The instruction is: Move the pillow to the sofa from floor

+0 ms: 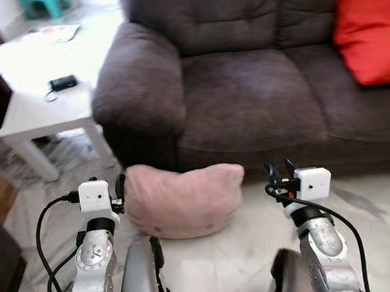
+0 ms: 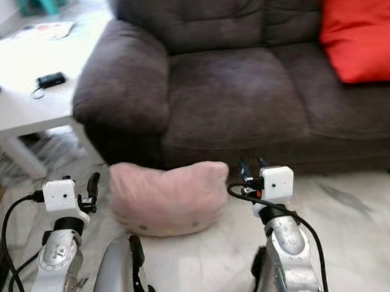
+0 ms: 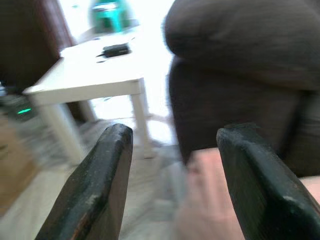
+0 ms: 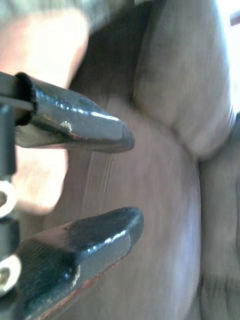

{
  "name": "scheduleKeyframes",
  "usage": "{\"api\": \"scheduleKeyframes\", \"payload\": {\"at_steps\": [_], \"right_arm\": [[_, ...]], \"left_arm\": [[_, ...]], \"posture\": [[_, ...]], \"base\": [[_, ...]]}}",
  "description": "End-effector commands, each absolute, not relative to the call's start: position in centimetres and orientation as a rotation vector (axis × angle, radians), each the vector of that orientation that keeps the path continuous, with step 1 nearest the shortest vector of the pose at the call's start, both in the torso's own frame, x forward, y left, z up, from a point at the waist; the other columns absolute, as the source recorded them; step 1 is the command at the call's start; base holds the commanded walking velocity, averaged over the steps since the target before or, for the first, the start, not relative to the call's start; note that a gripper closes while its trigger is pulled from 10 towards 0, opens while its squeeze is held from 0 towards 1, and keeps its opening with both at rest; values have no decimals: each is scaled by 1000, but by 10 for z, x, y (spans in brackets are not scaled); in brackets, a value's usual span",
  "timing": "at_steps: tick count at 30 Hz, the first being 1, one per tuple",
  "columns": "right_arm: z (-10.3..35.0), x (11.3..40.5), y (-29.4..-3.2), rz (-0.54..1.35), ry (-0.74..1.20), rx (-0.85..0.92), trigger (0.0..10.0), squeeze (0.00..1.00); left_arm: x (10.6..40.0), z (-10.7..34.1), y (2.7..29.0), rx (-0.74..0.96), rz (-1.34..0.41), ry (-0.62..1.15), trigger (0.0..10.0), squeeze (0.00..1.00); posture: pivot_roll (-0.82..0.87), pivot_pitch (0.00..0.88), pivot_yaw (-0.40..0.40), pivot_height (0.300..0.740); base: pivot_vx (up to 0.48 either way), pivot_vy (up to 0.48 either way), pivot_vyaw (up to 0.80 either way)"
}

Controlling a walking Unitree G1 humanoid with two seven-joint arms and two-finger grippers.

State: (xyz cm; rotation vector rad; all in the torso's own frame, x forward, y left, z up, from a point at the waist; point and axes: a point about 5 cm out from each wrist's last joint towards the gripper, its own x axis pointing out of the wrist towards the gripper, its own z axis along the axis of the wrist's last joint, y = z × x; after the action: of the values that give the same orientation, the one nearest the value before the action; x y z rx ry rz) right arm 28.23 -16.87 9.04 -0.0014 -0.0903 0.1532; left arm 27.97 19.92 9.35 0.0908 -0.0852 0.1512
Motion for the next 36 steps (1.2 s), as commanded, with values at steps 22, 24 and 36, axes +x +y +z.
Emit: {"api": "scheduleKeyframes", "payload": {"at_steps": [22, 24, 36], "right_arm": [[91, 281, -165, 183, -88, -33, 10000, 0], [90, 281, -166, 172, -84, 14, 10000, 0], [90, 281, -164, 188, -81, -7, 10000, 0]], "left_arm": [[280, 81, 193, 44, 94, -6, 10000, 0], [281, 81, 194, 48, 98, 0, 10000, 0], [281, 81, 195, 48, 99, 4, 10000, 0]], "posture": [[-47, 94, -1, 498], [-46, 95, -1, 498], [-45, 96, 2, 498]], "base": [[0, 0, 186], [261, 0, 400], [287, 0, 0]]}}
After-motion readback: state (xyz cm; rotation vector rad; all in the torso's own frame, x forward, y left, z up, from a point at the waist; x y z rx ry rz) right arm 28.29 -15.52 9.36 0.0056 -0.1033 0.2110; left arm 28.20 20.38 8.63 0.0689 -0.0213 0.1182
